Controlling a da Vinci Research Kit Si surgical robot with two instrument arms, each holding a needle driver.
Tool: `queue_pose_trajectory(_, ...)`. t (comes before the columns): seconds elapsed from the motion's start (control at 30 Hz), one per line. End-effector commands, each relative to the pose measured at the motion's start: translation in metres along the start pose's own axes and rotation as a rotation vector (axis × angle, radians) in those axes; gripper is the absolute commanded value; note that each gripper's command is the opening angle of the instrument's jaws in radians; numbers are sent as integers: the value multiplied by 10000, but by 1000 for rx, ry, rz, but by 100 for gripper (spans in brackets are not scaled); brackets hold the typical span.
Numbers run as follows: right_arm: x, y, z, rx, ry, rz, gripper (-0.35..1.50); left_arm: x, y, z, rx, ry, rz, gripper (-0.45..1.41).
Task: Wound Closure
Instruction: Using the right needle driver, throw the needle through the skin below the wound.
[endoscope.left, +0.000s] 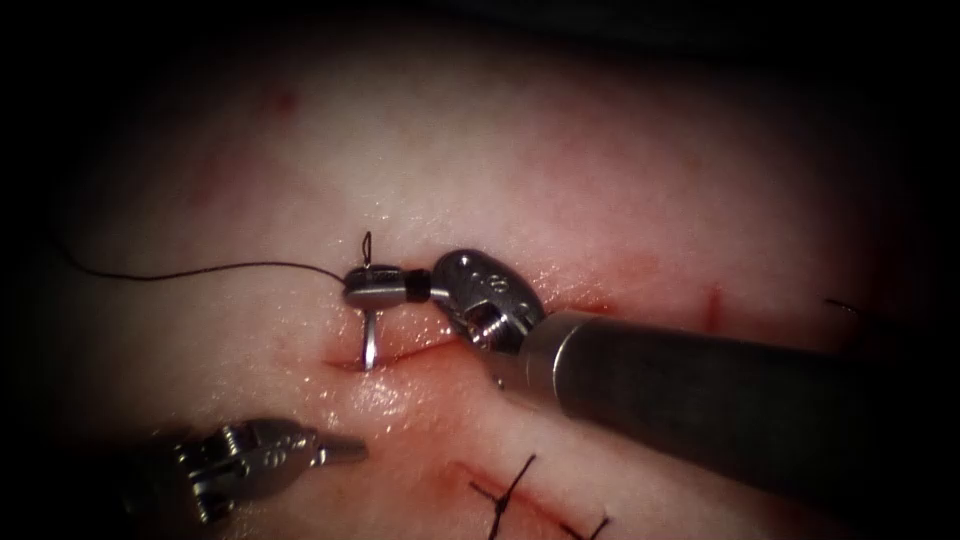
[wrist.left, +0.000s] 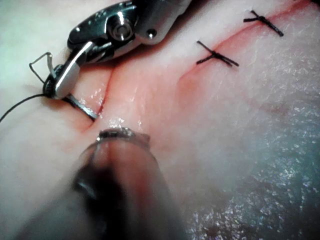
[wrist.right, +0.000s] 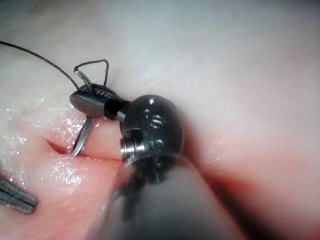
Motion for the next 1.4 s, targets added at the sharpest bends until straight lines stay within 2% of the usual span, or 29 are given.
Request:
queue_pose_trajectory(0.03, 1, 5, 10, -17, 11, 31, -35, 1, -2, 9, 2, 1, 2, -40)
queue_pose_trajectory(0.2, 3, 9, 11, -68, 45, 103, -35, -2, 0, 13, -1, 6, -7, -40)
queue_pose_trajectory(0.4, 1, 6, 12, -56, 43, 132, -35, -5, -2, 13, -4, 8, -5, -38)
queue_pose_trajectory(1.0, -1, 0, 28, 82, 65, 433, -35, -14, -6, 19, 0, 10, -3, -38)
queue_pose_trajectory(1.4, -19, -17, 38, 137, 19, 540, -35, -24, -8, 11, -5, 14, -1, -40)
